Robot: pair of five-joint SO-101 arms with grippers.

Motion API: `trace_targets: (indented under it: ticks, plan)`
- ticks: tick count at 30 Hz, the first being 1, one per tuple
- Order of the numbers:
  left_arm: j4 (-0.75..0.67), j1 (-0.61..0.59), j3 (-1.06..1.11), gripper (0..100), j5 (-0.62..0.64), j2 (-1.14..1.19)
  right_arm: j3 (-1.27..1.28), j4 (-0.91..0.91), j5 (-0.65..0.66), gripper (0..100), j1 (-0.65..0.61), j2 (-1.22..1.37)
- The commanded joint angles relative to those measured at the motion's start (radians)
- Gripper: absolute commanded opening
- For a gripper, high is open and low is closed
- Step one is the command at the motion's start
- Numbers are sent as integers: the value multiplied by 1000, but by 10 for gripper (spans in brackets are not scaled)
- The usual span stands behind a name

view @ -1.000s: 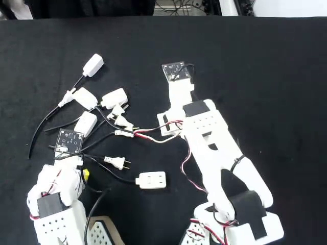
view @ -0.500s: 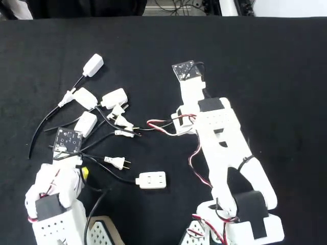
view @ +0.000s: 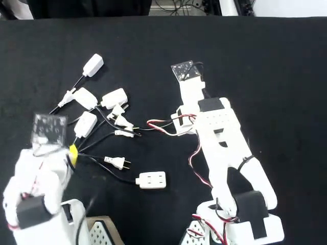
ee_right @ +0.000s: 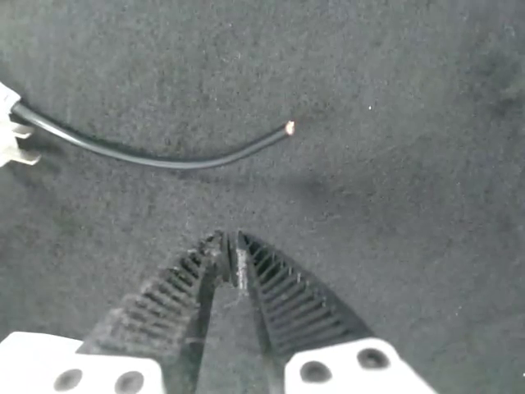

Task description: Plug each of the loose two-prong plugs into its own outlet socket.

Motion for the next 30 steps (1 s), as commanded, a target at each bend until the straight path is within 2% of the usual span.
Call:
trace_targets:
  ticks: [1,8,17,24,30]
  plan:
    - [-41,18,-145,241,17,302,-5,2,6,12,23,-5]
    - [-55,24,-300,241,18,704,-4,0,8,12,23,-4]
    - [-305,130,-372,242,23,1019,-4,0,8,12,23,-4]
    - [-311,180,-541,239,66,1260,-4,0,8,12,23,-4]
    - [-321,194,-598,239,69,1361,-4,-2,8,12,20,-4]
